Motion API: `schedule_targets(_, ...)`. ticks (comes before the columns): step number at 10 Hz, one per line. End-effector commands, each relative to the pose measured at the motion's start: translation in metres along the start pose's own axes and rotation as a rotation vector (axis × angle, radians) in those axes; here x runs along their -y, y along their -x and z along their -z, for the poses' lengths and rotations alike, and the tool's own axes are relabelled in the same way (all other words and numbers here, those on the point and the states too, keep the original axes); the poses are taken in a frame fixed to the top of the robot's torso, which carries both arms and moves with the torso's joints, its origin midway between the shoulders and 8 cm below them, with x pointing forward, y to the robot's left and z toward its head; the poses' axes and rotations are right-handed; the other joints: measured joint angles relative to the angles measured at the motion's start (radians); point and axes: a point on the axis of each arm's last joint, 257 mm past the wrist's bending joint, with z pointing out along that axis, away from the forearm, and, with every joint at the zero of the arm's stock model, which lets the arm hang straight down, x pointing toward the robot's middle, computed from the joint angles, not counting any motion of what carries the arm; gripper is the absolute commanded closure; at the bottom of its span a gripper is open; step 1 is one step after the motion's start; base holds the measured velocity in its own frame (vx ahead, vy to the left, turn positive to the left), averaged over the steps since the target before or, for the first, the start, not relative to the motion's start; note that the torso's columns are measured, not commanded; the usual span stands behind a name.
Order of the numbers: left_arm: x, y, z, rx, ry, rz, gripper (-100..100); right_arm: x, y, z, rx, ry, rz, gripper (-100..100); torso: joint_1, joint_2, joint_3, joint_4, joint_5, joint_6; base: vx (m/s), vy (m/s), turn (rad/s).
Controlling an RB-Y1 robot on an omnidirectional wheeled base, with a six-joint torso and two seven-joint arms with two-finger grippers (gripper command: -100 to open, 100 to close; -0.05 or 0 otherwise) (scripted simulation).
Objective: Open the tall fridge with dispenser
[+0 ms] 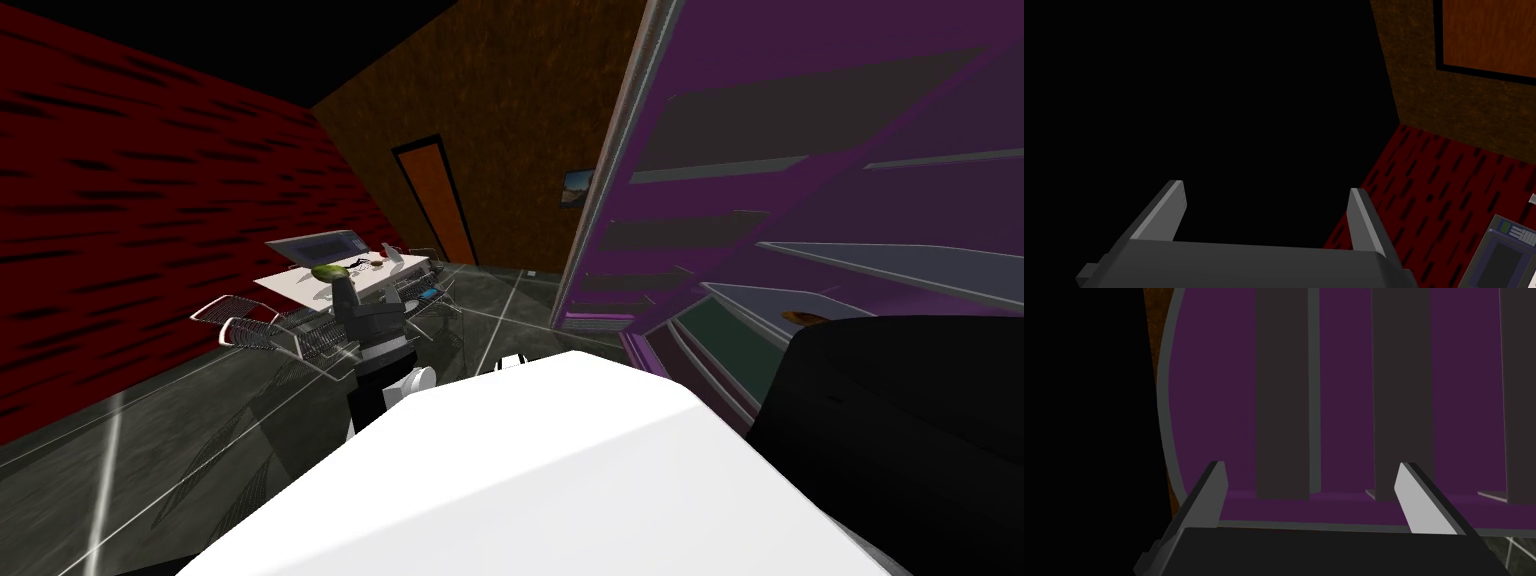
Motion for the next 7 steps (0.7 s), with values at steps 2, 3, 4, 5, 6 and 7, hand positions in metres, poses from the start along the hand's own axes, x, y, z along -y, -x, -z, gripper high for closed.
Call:
schedule_targets(2, 0.0, 0.0, 0.0, 0.0, 0.0, 0.0, 0, 0.0072, 0.0049, -0.0022, 0.003, 0.0, -0.003, 0, 0.0, 0.0, 0.0, 0.0, 0.0, 0.0, -0.003, -0.004, 0.0)
schedule_targets(3, 0.0, 0.0, 0.0, 0.0, 0.0, 0.0, 0, 0.0071, 0.0049, -0.0022, 0.003, 0.0, -0.003, 0, 0.0, 0.0, 0.0, 0.0, 0.0, 0.0, 0.0, 0.0, 0.0)
schedule_targets(4, 0.0, 0.0, 0.0, 0.0, 0.0, 0.0, 0, 0.0071, 0.0049, -0.0022, 0.003, 0.0, -0.003, 0, 0.0, 0.001, 0.001, 0.0, 0.0, 0.0, 0.0, 0.0, 0.0)
schedule_targets(5, 0.0, 0.0, 0.0, 0.0, 0.0, 0.0, 0, 0.0071, 0.0049, -0.0022, 0.003, 0.0, -0.003, 0, -0.001, 0.001, 0.001, 0.0, 0.0, 0.0, 0.0, 0.0, 0.0)
schedule_targets(6, 0.0, 0.0, 0.0, 0.0, 0.0, 0.0, 0, 0.0071, 0.0049, -0.0022, 0.003, 0.0, -0.003, 0, -0.001, 0.001, 0.001, 0.0, 0.0, 0.0, 0.0, 0.0, 0.0)
schedule_targets(7, 0.0, 0.0, 0.0, 0.0, 0.0, 0.0, 0, 0.0071, 0.0049, -0.0022, 0.003, 0.0, -0.003, 0, -0.001, 0.001, 0.001, 0.0, 0.0, 0.0, 0.0, 0.0, 0.0)
